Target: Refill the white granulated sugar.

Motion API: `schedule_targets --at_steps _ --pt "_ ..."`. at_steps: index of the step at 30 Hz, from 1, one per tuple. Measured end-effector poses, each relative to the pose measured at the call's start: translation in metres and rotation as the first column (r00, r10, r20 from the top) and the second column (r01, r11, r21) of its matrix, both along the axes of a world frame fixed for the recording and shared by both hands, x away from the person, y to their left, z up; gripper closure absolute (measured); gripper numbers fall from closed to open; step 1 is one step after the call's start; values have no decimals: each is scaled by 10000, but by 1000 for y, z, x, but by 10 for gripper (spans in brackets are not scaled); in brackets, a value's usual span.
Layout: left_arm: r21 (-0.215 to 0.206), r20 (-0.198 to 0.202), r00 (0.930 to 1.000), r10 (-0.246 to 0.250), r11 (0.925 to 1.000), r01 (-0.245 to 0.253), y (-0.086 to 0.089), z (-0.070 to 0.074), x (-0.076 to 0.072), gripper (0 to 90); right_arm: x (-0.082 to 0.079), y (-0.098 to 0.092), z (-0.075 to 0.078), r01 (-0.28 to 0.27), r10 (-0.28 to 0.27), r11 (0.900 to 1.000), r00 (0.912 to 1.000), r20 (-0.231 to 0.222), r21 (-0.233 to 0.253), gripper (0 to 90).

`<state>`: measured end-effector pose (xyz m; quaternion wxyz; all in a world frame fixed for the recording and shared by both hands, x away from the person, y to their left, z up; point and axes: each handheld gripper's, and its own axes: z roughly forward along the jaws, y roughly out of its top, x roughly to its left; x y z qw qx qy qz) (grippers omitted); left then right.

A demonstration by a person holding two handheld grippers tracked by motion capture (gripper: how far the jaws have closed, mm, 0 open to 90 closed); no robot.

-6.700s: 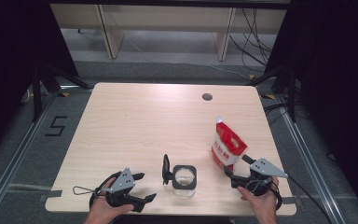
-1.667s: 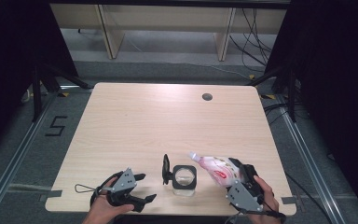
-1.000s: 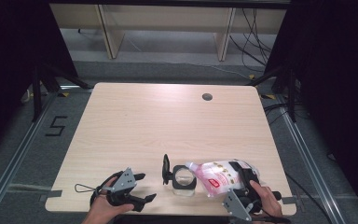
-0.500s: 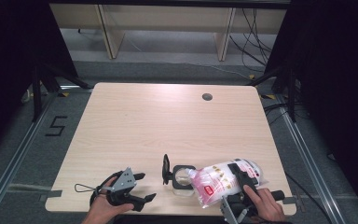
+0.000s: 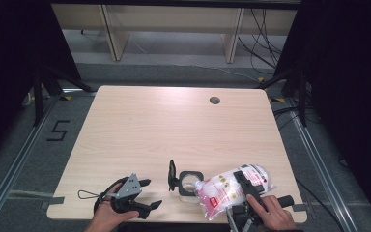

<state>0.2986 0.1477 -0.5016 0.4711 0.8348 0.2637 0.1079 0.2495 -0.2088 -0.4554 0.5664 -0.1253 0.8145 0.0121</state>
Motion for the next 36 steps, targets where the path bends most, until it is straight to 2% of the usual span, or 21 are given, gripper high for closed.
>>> schedule_targets --at_steps 1,4,5,6,7,8,9,13,15,21,22,23,24,25,27,28,29,30,32,33,36 --pt "-74 -34 10000 23 10000 -23 0 0 0 196 1 1 2 -152 154 9994 9999 63 -297 394" --pt "-67 -32 10000 36 10000 -36 0 0 0 196 2 1 3 -350 362 9984 9990 260 -447 394" --pt "6 83 10000 -51 10000 51 0 0 1 196 1 2 3 -344 358 9984 9989 316 -456 394" --pt "6 83 10000 -51 10000 51 0 0 1 196 0 2 5 -196 216 9975 9993 293 -678 395" --pt "-50 8 10000 -17 10000 17 0 0 0 196 -2 1 1 176 -173 9994 9998 121 -282 395" --pt "27 -12 10000 -12 10000 12 -1 0 0 196 0 2 3 -187 207 9985 9991 377 -519 395" --pt "44 9 10000 -33 10000 33 -1 0 0 196 1 3 6 -510 554 9941 9975 432 -961 395" --pt "19 -6 10000 1 10000 -1 -1 0 0 196 1 3 4 -428 469 9958 9977 498 -807 395" --pt "23 38 10000 11 10000 -11 -1 -1 0 196 -1 4 6 -230 271 9944 9989 379 -1035 396" --pt "-1 30 10000 -22 10000 22 -1 -1 0 196 -1 4 8 -283 327 9947 9985 434 -989 397" --pt "-50 -19 10000 9 10000 -9 -1 -1 0 196 0 2 5 -328 351 9980 9985 423 -543 397" --pt "-16 -11 10000 46 10000 -46 -1 0 0 196 0 2 5 -328 351 9980 9985 423 -543 397" --pt "-14 1 10000 33 10000 -33 -1 0 0 196 1 3 8 -441 476 9951 9982 376 -883 397" --pt "-32 -22 10000 -14 10000 14 0 0 0 196 2 1 4 -400 418 9979 9985 354 -510 397" --pt "-12 42 10000 -21 10000 21 0 0 0 196 2 0 4 -351 362 9978 9992 188 -560 397" --pt "44 140 9998 -141 9999 140 0 0 1 196 1 0 2 -159 161 9990 9999 38 -422 397" --pt "64 163 9997 -163 9998 162 0 0 2 196 1 0 2 -184 185 9994 9998 22 -294 398" --pt "-59 -43 10000 16 10000 -16 0 0 0 196 1 0 2 -184 185 9994 9998 22 -294 398" --pt "32 124 9999 -119 9999 119 0 0 1 196 3 1 3 -574 592 9962 9979 267 -653 398" --pt "-10 52 10000 -64 10000 64 0 0 1 196 2 1 3 -409 418 9978 9990 176 -524 398" --pt "-48 -19 10000 4 10000 -4 0 -1 0 196 2 1 3 -497 513 9974 9982 295 -521 398"
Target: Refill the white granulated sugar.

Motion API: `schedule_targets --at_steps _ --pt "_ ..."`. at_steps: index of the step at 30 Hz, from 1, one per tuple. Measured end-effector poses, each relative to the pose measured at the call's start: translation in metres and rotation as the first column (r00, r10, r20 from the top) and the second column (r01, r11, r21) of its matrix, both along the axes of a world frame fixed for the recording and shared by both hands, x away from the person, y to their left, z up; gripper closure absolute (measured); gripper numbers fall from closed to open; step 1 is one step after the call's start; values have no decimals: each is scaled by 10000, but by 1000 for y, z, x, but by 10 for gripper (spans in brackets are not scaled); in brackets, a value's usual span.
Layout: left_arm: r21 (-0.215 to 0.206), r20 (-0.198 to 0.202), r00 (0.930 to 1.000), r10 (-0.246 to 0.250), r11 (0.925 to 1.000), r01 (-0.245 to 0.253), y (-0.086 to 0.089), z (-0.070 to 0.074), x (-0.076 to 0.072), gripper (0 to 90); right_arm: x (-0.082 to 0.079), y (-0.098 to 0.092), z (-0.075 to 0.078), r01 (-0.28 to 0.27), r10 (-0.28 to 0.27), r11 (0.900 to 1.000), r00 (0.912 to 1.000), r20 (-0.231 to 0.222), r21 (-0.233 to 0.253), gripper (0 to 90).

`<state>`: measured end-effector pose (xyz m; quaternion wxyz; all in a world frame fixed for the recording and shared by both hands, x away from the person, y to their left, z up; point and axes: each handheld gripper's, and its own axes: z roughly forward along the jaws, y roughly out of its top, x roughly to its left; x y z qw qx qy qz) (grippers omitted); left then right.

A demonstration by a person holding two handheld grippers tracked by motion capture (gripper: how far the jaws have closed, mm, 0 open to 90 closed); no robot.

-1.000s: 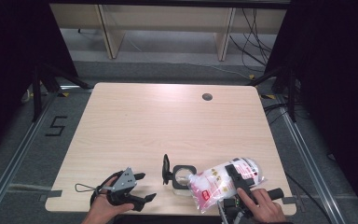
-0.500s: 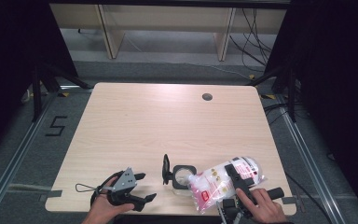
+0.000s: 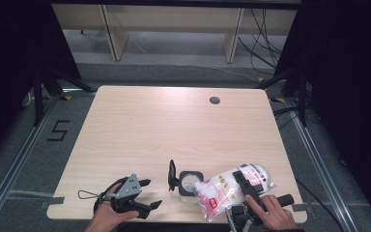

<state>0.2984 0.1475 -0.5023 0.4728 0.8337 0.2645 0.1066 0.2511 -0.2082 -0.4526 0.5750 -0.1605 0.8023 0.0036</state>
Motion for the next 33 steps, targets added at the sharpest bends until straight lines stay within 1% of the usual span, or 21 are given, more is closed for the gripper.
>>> schedule_targets --at_steps 3,4,5,7,9,10,11,12,13,14,15,16,18,19,20,24,26,27,28,30,33 --pt "107 180 9997 -160 9998 158 1 1 2 196 -1 1 1 118 -118 9999 9999 -56 -35 398" --pt "-11 -25 10000 18 10000 -19 0 0 0 196 -1 1 2 242 -245 9995 9996 -128 -180 398" --pt "-4 -14 10000 3 10000 -3 0 0 0 196 -1 0 0 128 -128 9999 9999 -42 80 398" --pt "62 198 9998 -101 9999 100 0 0 2 196 -1 0 0 151 -151 9999 9999 -15 38 399" --pt "61 194 9997 -118 9999 117 0 0 2 196 1 0 0 -36 36 10000 10000 28 -4 399" --pt "91 211 9997 -133 9999 131 0 0 2 196 0 1 2 119 -122 9997 9998 -176 -203 399" --pt "-27 -3 10000 89 10000 -89 -1 0 0 196 0 1 3 131 -137 9996 9997 -215 -267 399" --pt "-85 -31 9999 115 9999 -115 -1 -1 0 196 1 0 1 -55 55 9999 10000 -32 -89 399" --pt "263 81 9999 -63 9996 61 1 0 2 196 0 0 0 69 -69 10000 9999 -106 -15 399" --pt "264 75 9999 -73 9996 71 1 0 2 196 0 0 0 -24 24 10000 10000 -69 -13 399" --pt "218 57 10000 -69 9997 68 1 0 2 196 0 0 0 -24 24 10000 10000 -69 -13 399" --pt "-84 -48 10000 10 10000 -11 -1 -1 1 196 0 0 0 97 -96 9999 9999 -128 79 399" --pt "-69 -69 9999 76 9999 -77 -1 -1 0 196 -1 0 0 143 -142 9999 9998 -140 54 399" --pt "-29 21 10000 66 10000 -66 0 -1 0 196 -1 2 2 64 -66 9997 9999 -100 -249 399" --pt "49 111 9999 -15 10000 15 0 0 1 196 -1 2 3 181 -187 9994 9997 -185 -292 399" --pt "133 -13 10000 -17 9999 17 1 1 1 196 -1 1 2 -19 18 9998 10000 -41 -215 399" --pt "92 143 9999 40 9999 -42 1 0 1 196 1 1 3 -229 230 9996 9997 40 -182 399" --pt "181 80 10000 34 9998 -36 1 1 1 196 -1 1 3 12 -12 9998 10000 -30 -213 399" --pt "170 86 10000 10 9999 -12 1 1 1 196 0 1 3 -142 143 9997 9999 85 -180 399" --pt "183 61 9999 -92 9998 91 2 1 2 196 -1 0 3 63 -63 9999 10000 16 -149 400" --pt "53 12 10000 33 10000 -33 1 1 1 196 -1 0 3 -5 6 9999 10000 54 -147 400"
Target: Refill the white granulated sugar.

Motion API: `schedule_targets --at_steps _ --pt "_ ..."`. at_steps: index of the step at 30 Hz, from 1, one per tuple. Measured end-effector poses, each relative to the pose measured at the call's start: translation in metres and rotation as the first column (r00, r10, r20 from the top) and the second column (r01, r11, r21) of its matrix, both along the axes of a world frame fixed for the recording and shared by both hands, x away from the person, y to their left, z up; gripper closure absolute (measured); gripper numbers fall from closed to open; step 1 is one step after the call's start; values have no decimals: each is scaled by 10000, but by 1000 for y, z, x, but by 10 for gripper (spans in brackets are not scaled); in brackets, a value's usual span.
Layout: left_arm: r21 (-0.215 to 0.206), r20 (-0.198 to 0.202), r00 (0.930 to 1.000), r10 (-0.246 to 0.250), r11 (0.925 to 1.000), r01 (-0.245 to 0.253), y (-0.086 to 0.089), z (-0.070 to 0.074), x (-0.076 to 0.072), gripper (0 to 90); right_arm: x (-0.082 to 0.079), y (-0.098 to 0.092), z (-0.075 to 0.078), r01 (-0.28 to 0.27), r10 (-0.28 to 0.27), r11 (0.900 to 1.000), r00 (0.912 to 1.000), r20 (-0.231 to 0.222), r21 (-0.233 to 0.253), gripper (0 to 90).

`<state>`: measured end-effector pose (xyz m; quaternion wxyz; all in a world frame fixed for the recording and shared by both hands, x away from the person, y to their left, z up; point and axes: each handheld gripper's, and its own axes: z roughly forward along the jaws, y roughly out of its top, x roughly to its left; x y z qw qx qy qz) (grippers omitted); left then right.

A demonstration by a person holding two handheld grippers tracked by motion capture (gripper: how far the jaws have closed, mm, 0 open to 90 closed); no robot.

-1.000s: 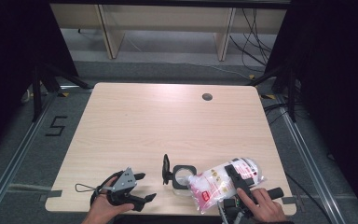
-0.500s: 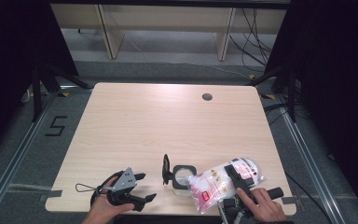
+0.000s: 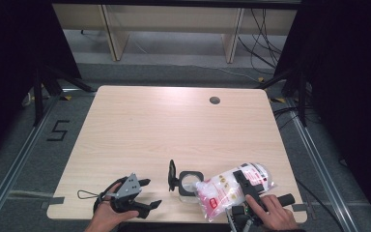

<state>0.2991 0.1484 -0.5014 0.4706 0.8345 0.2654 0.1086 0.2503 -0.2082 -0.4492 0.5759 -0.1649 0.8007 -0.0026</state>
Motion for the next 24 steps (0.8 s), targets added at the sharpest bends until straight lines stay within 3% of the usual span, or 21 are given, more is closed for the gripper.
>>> schedule_targets --at_steps 1,2,3,7,11,14,19,20,24 --pt "167 91 9998 -162 9997 160 1 1 1 196 0 0 0 -39 39 10000 10000 1 -32 400" --pt "76 189 9996 -198 9998 196 0 0 1 196 0 0 0 -40 40 10000 10000 10 -51 399" --pt "-63 5 10000 -5 10000 5 0 -1 0 196 -1 0 1 101 -102 9999 9999 -90 -114 399" --pt "72 48 9999 -156 9999 155 0 0 0 196 0 1 2 28 -29 9997 10000 -71 -228 400" --pt "-58 -51 10000 -52 10000 52 0 0 0 196 0 0 0 78 -78 9999 10000 -56 130 400" --pt "1 -9 10000 -71 10000 71 0 0 0 196 -1 1 2 115 -118 9997 9998 -138 -216 400" --pt "61 87 9998 -156 9999 156 0 0 0 196 0 1 2 -52 51 9998 10000 -32 -169 401" --pt "13 -44 10000 -55 10000 55 0 0 0 196 0 0 0 -22 22 10000 10000 6 -52 401" --pt "-22 34 10000 -37 10000 37 0 0 0 196 0 1 3 -85 85 9995 10000 8 -317 400"
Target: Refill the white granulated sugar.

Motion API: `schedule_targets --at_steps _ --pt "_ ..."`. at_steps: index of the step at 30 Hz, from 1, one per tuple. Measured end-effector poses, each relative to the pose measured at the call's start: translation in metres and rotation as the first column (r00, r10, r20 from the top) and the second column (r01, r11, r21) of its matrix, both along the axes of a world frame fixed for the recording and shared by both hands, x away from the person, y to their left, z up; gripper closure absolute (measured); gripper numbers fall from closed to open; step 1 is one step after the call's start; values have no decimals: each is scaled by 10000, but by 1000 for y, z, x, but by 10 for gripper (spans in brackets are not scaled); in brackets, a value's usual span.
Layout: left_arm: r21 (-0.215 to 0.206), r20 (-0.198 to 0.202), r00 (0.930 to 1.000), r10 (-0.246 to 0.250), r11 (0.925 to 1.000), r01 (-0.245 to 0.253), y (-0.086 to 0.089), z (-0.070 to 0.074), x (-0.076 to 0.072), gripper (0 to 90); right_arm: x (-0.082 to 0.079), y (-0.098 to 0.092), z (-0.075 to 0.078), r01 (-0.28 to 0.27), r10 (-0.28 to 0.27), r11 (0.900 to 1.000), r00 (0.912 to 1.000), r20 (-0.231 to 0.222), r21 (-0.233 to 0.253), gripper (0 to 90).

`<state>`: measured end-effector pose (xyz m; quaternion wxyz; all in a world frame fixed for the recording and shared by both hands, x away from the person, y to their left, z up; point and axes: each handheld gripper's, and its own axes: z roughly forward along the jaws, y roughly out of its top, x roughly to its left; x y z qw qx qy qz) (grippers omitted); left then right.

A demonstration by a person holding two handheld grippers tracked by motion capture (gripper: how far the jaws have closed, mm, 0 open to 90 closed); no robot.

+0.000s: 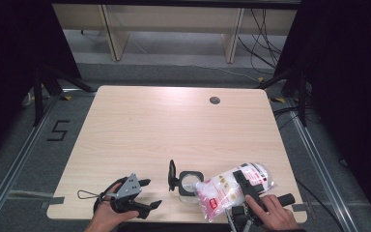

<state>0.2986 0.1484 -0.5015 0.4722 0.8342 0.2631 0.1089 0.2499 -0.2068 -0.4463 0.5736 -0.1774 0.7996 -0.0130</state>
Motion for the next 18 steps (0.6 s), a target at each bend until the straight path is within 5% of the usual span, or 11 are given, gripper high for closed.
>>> schedule_targets --at_steps 9,18 --pt "16 -19 10000 10 10000 -10 0 0 0 196 0 1 3 -50 56 9994 9998 198 -337 401" --pt "1 -80 10000 -28 10000 28 0 0 0 196 -1 1 1 -14 17 9999 9999 166 -164 401"
